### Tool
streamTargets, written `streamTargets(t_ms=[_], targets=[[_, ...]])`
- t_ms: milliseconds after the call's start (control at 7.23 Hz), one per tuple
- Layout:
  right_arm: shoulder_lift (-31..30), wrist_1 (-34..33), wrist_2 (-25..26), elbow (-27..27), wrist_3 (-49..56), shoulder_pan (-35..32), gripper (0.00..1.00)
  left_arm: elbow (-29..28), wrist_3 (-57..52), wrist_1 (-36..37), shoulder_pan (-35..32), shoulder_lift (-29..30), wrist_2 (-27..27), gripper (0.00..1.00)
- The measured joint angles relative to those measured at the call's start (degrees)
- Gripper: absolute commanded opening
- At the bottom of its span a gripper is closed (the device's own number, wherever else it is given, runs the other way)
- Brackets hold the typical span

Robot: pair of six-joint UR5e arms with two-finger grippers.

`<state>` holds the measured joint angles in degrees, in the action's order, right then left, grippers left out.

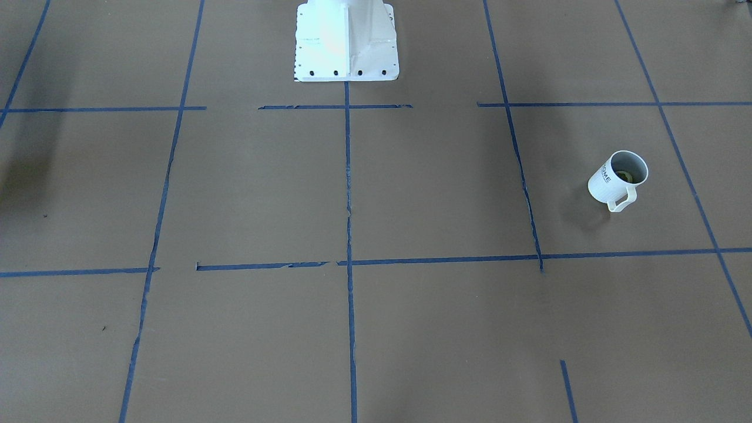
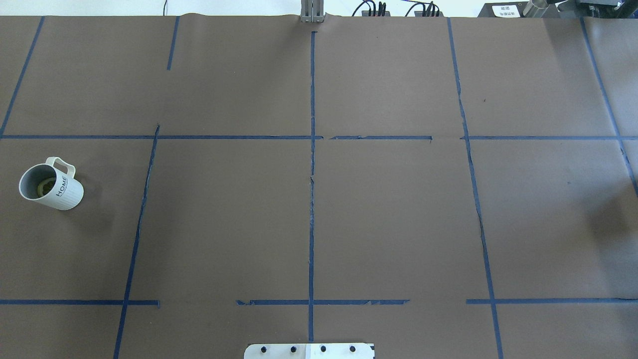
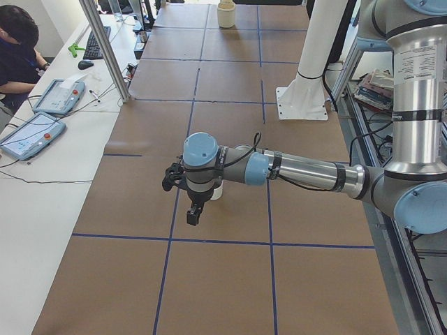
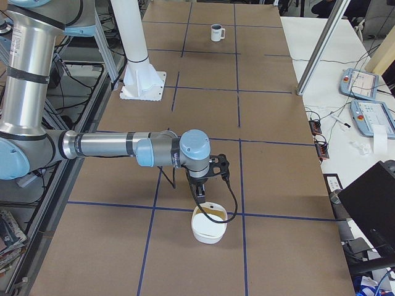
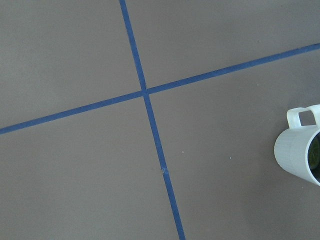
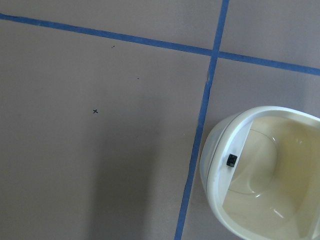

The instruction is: Left arm hands cup to right arm to dump lemon

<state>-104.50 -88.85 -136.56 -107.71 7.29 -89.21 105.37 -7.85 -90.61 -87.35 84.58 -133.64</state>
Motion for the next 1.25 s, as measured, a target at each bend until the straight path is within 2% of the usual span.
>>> streamTargets(t_ms=[277,553,830,968,1245], targets=[[0.0,-0.1,0.0,0.2,0.0,0.1,1.00,0.0,5.9,-3.7,5.6,-0.3,0.2,1.00],[0.0,-0.1,0.0,0.2,0.0,0.1,1.00,-0.6,22.3,-10.3,13.6,-0.6,1.4,1.00],[0.0,-0.1,0.0,0.4,0.0,0.1,1.00,-2.2,38.1,-20.8,20.5,-0.6,6.2,1.00],[0.0,-0.1,0.0,0.4,0.0,0.1,1.00,-3.6,42.2,-24.6,23.2,-0.6,8.4,1.00],[0.0,-0.1,0.0,0.5,0.0,0.1,1.00,-6.6,44.6,-28.7,25.9,-0.5,9.7,1.00]])
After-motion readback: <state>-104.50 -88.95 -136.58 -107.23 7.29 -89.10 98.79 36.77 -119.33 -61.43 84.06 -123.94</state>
